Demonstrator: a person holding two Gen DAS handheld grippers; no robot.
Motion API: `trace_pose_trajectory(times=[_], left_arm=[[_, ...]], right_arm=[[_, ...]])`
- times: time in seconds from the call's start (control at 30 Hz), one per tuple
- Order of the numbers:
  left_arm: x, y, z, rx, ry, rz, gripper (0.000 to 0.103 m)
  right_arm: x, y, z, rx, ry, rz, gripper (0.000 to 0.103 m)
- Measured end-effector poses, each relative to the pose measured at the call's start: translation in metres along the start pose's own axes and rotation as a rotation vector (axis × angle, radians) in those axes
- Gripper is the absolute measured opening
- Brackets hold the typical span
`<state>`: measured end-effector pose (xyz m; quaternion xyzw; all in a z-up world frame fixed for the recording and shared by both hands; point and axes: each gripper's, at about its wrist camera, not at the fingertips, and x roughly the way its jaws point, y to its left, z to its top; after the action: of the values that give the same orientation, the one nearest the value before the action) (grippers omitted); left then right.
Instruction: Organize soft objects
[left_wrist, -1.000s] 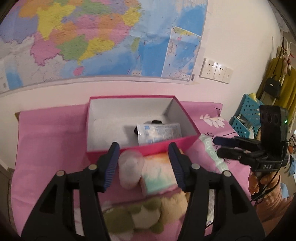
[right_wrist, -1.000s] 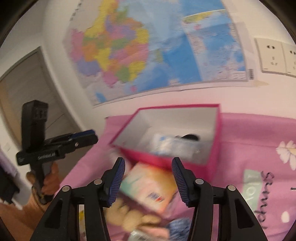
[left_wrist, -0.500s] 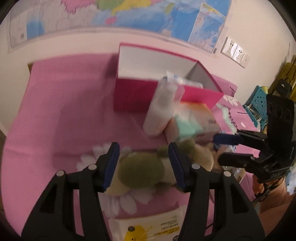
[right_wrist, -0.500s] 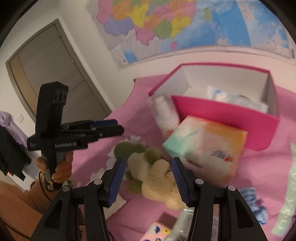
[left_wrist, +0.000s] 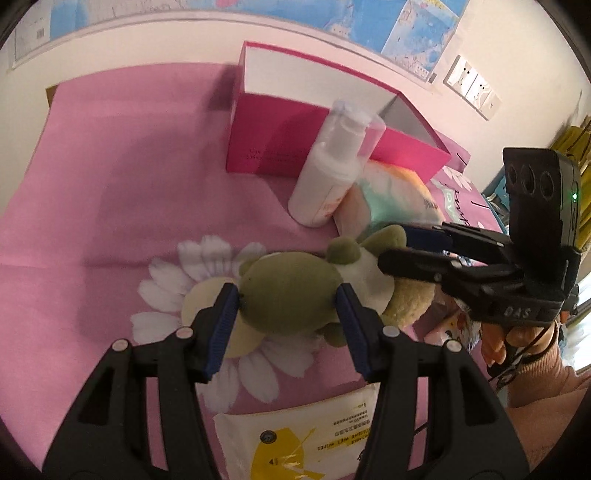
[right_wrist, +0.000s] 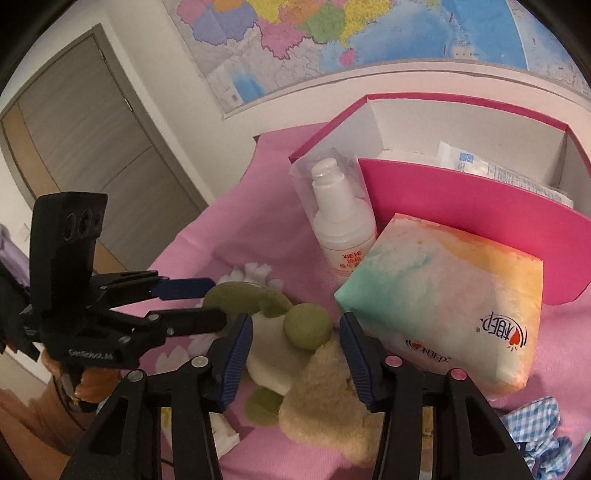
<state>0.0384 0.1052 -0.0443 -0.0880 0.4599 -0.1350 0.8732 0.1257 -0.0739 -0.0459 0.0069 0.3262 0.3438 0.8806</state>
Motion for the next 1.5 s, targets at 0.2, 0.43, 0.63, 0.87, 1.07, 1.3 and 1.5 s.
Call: trace_pose_trajectory(times=[0.2,0.43,0.63,0.87,1.07,1.3,1.5], left_arm=[[0.002,0.003,0.001,-0.016,-0.005,-0.034,0.059],[-0.013,0.005,-0.002,-0.045,-0.049,-0.051,0.059],[-0.043,-0.002,0.004,-0.016,-0.128,-0.031,0.059],[-0.077,-0.012,0.017,0.012,-0.222,-0.023,0.059],[-0.110,-0.027,0.045,0.064,-0.338,0.008,0.059],[-0.110,-0.037,0.094,0.104,-0.397,0.027,0.059],[-0.080,-0.038,0.134,0.107,-0.375,0.031,0.059]], right_arm=[[0.005,-0.002,0.000,-0.002,-0.001,-0.012,0.025],[-0.005,0.005,0.002,-0.008,-0.051,0.017,0.022],[-0.019,0.013,0.010,-0.018,-0.094,0.059,0.022],[-0.043,0.027,0.027,-0.045,-0.166,0.107,0.022],[-0.070,0.038,0.051,-0.098,-0.252,0.123,0.022],[-0.092,0.034,0.092,-0.121,-0.356,0.101,0.022],[-0.090,0.005,0.118,-0.074,-0.371,0.068,0.022]])
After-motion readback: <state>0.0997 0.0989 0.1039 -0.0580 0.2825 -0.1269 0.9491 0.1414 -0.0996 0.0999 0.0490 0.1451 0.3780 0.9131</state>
